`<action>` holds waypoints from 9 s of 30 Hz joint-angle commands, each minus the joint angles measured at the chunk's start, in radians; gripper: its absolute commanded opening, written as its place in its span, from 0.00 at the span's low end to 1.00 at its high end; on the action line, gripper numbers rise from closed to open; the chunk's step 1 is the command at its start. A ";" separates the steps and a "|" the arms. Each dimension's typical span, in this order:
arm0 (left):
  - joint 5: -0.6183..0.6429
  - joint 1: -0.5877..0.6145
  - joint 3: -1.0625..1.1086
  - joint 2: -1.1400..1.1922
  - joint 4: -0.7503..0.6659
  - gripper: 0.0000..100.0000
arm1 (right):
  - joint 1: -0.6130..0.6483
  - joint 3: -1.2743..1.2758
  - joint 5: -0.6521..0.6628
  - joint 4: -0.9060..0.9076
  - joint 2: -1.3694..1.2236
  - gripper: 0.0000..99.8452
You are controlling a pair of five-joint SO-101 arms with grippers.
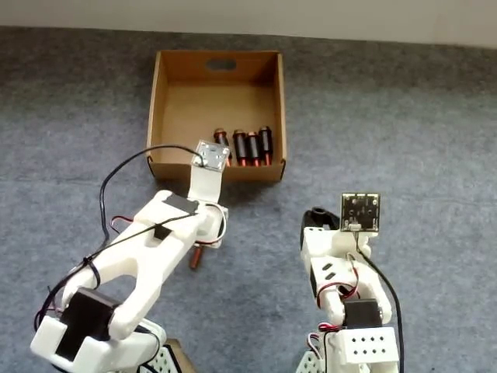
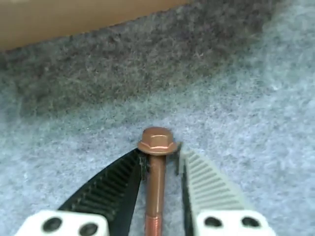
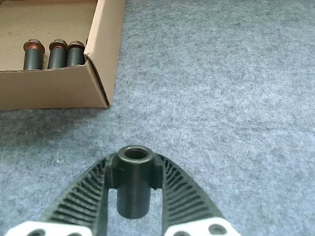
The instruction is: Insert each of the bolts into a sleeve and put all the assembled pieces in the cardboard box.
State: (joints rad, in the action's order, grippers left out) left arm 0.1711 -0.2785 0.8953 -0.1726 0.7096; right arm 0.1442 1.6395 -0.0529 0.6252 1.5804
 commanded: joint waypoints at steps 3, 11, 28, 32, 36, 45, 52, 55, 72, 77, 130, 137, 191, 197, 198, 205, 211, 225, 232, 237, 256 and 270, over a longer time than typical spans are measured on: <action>-0.003 0.005 0.004 -0.035 -0.018 0.01 | 0.010 -0.007 -0.003 -0.015 0.012 0.01; -0.008 0.012 0.002 -0.076 -0.023 0.01 | 0.010 -0.007 -0.003 -0.015 0.012 0.01; 0.000 0.007 0.269 -0.932 -0.209 0.01 | 0.128 -0.051 -0.006 -0.117 0.013 0.01; 0.000 0.004 0.263 -1.075 -0.250 0.01 | 0.128 -0.074 -0.003 -0.216 0.013 0.01; 0.000 0.004 0.269 -1.156 -0.376 0.01 | 0.128 -0.084 -0.003 -0.364 0.013 0.01; 0.000 -0.096 0.263 -1.129 -0.563 0.01 | 0.236 -0.082 -0.003 -0.492 0.012 0.01; 0.000 -0.177 0.219 -1.072 -0.614 0.01 | 0.252 -0.077 0.035 -0.489 0.013 0.01; 0.000 -0.197 0.153 -1.013 -0.614 0.01 | 0.257 -0.073 0.091 -0.487 0.013 0.01; 0.000 -0.282 0.030 -0.776 -0.615 0.01 | 0.214 -0.071 0.089 -0.486 0.013 0.01; 0.000 -0.282 0.030 -0.776 -0.649 0.01 | 0.214 -0.071 0.089 -0.486 0.013 0.01; 0.092 -0.300 0.022 -0.567 -0.758 0.01 | 0.214 -0.041 0.094 -0.492 0.013 0.01; 0.092 -0.297 0.019 -0.565 -0.755 0.01 | 0.214 -0.041 0.094 -0.492 0.013 0.01; 0.091 -0.378 0.211 -0.803 -0.341 0.14 | 0.148 -0.039 0.089 -0.489 0.013 0.01; 0.091 -0.378 0.203 -0.811 -0.328 0.14 | 0.148 -0.038 0.089 -0.486 0.013 0.01; 0.091 -0.378 0.200 -0.811 -0.328 0.14 | 0.148 -0.036 0.089 -0.486 0.013 0.01; 0.091 -0.308 0.107 -0.816 -0.213 0.14 | 0.148 -0.018 0.089 -0.489 0.013 0.01; 0.087 -0.197 0.073 -0.978 -0.074 0.05 | 0.148 -0.018 0.089 -0.487 0.013 0.01; 0.075 0.242 0.641 -1.569 -0.055 0.01 | 0.148 -0.024 0.089 -0.484 0.013 0.01; -0.275 0.349 0.799 -1.624 -0.046 0.01 | 0.148 -0.108 0.089 -0.344 0.013 0.01; -0.290 0.346 0.757 -1.618 0.092 0.01 | 0.148 -0.283 0.089 -0.232 0.005 0.01; -0.362 0.400 0.748 -1.607 0.163 0.01 | 0.226 -1.036 -0.117 -0.156 -0.664 0.01; -0.370 0.400 0.769 -1.620 0.167 0.01 | 0.397 -1.394 -0.117 -0.162 -1.359 0.01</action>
State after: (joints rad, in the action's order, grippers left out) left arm -0.1910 0.1082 1.6794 -1.7883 0.8753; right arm 0.5109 0.3751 -0.1603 0.4672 0.3284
